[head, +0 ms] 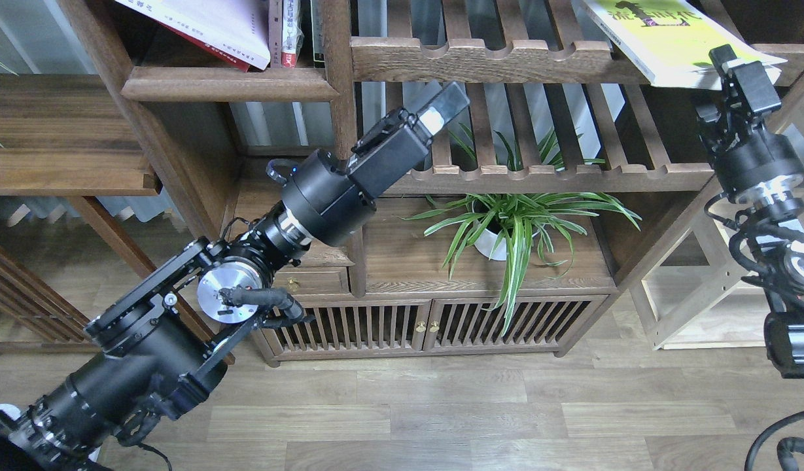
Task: Organize books on shelf
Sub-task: 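Grasp the green-covered book on the top shelf with the right gripper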
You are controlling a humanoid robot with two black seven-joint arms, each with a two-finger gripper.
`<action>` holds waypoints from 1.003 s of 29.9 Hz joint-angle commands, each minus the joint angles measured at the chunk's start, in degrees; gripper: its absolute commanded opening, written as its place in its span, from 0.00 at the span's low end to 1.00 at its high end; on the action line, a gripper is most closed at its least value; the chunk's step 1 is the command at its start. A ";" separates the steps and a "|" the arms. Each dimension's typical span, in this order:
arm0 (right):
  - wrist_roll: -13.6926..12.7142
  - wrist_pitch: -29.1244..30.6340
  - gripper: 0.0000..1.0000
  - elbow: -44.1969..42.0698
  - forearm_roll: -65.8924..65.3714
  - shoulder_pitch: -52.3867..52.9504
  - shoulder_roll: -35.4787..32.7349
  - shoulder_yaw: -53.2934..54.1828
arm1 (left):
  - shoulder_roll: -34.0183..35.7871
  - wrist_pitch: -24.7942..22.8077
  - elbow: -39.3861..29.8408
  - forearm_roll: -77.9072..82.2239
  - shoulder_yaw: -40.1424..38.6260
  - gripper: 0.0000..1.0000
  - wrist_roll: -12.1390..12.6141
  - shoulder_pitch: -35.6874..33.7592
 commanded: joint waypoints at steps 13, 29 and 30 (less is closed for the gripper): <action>-1.41 -7.87 0.87 0.00 0.10 3.32 -1.67 0.04 | -0.12 0.00 0.01 0.25 0.25 0.99 0.00 1.63; -3.43 -10.51 0.72 0.00 -0.07 4.46 -2.19 -0.05 | -0.03 0.00 0.01 0.25 0.25 0.99 0.09 2.60; -3.70 -10.51 0.72 0.00 -0.16 4.46 -2.19 -0.22 | -0.03 0.00 0.01 0.25 0.25 0.99 0.09 2.60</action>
